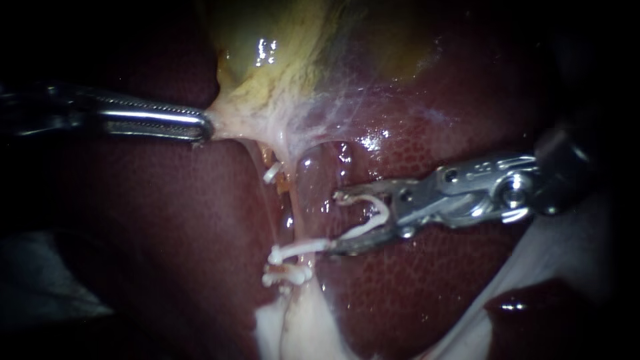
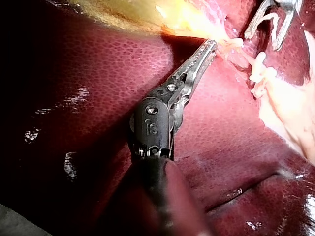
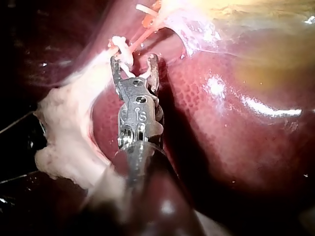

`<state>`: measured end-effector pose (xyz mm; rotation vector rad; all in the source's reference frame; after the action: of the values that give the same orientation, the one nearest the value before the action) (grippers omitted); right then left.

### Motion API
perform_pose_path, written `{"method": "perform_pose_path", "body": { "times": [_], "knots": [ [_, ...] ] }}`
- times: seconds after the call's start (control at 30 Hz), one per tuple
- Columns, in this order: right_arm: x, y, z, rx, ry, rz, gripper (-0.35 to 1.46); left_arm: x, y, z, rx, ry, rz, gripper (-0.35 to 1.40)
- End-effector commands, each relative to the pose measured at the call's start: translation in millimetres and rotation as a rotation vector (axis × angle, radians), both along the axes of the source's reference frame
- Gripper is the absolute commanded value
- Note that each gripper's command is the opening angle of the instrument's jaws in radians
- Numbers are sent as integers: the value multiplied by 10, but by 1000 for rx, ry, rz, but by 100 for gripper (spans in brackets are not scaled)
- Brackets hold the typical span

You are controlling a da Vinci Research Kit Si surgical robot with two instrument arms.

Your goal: Clipping second clip right tube

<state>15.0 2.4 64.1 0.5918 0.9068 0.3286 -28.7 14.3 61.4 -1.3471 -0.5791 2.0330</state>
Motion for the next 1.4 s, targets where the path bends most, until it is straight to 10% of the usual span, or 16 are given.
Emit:
{"method": "perform_pose_path", "body": {
  "times": [0.03,0.37,0.67,1.03,1.4],
  "knots": [
    [3,-1,4,11,2,0,50,0,0,1,0,0,0,-35],
    [27,-3,32,138,52,56,50,-1,-1,1,0,0,0,-35],
    [40,-7,38,350,191,105,50,-1,-1,1,0,1,-1,-35],
    [50,-22,8,453,299,47,46,-1,-1,0,0,1,-1,-35],
    [41,-22,4,450,307,32,10,-1,-2,0,0,1,-1,-35]
  ]
}}
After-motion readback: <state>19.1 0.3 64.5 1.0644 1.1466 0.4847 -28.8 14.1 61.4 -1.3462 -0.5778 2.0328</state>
